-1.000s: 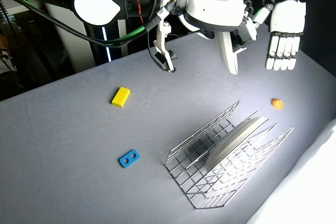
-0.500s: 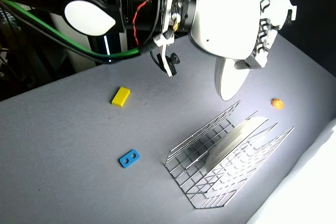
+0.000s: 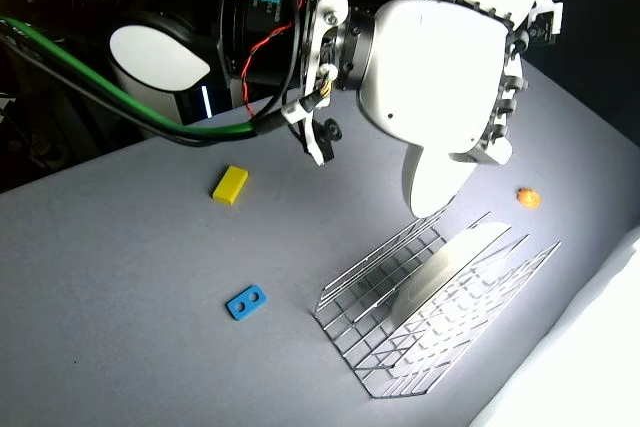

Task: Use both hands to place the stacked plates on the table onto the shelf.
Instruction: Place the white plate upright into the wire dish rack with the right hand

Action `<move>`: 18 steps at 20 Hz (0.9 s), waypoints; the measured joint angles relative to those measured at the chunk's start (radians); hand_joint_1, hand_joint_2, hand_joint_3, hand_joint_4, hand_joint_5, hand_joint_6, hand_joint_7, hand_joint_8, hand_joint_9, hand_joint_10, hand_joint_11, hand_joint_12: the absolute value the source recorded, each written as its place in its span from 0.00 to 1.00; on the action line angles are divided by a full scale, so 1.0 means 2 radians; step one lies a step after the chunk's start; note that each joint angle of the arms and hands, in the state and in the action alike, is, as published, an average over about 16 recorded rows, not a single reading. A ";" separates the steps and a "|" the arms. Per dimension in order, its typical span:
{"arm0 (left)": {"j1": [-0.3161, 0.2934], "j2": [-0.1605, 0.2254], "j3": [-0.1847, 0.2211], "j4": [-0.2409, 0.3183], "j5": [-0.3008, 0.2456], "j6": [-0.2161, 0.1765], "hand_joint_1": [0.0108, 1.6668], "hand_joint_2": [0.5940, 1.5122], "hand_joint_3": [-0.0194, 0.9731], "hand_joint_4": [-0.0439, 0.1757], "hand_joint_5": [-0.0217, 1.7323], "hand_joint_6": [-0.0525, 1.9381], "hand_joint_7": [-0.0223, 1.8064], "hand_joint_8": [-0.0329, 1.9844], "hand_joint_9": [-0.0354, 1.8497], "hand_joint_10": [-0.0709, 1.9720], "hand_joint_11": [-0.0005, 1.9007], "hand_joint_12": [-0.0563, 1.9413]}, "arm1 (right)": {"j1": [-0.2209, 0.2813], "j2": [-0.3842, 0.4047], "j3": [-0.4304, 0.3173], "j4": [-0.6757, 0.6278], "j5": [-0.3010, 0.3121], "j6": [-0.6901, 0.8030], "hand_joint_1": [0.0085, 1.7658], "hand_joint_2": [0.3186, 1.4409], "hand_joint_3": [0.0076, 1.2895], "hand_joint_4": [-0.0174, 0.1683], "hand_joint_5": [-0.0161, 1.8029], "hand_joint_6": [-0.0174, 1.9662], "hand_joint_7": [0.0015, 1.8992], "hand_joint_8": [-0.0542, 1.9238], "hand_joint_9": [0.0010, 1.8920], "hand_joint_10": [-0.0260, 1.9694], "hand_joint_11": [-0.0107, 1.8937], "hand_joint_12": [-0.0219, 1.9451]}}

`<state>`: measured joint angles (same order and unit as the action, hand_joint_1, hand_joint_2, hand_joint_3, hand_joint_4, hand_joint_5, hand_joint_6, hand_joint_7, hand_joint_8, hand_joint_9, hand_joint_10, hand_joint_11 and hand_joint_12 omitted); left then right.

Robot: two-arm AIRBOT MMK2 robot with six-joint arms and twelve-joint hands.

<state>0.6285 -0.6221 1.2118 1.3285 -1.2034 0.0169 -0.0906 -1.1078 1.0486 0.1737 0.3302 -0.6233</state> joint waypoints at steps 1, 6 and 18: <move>-0.013 0.002 -0.003 0.011 -0.006 -0.001 0.01 0.60 0.04 0.23 0.05 0.04 0.06 0.02 0.04 0.04 0.01 0.04 | -0.002 -0.001 0.003 0.001 0.000 0.000 0.67 0.64 0.00 0.08 0.48 0.55 0.53 0.55 0.53 0.42 0.40 0.71; -0.064 0.012 -0.019 0.054 -0.029 -0.006 0.01 0.60 0.03 0.23 0.05 0.04 0.05 0.02 0.04 0.04 0.01 0.04 | -0.013 -0.008 0.020 0.007 0.000 -0.001 0.67 0.64 0.00 0.06 0.48 0.56 0.53 0.55 0.54 0.41 0.40 0.71; -0.100 0.028 -0.041 0.078 -0.053 -0.017 0.01 0.59 0.03 0.24 0.06 0.04 0.06 0.02 0.05 0.04 0.01 0.04 | -0.050 -0.028 0.059 0.011 0.005 -0.003 0.67 0.67 0.00 0.06 0.46 0.58 0.52 0.57 0.53 0.41 0.38 0.73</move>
<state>0.4288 -0.5657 1.1308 1.4838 -1.3091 -0.0171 -0.1897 -1.1630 1.1671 0.1954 0.3395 -0.6300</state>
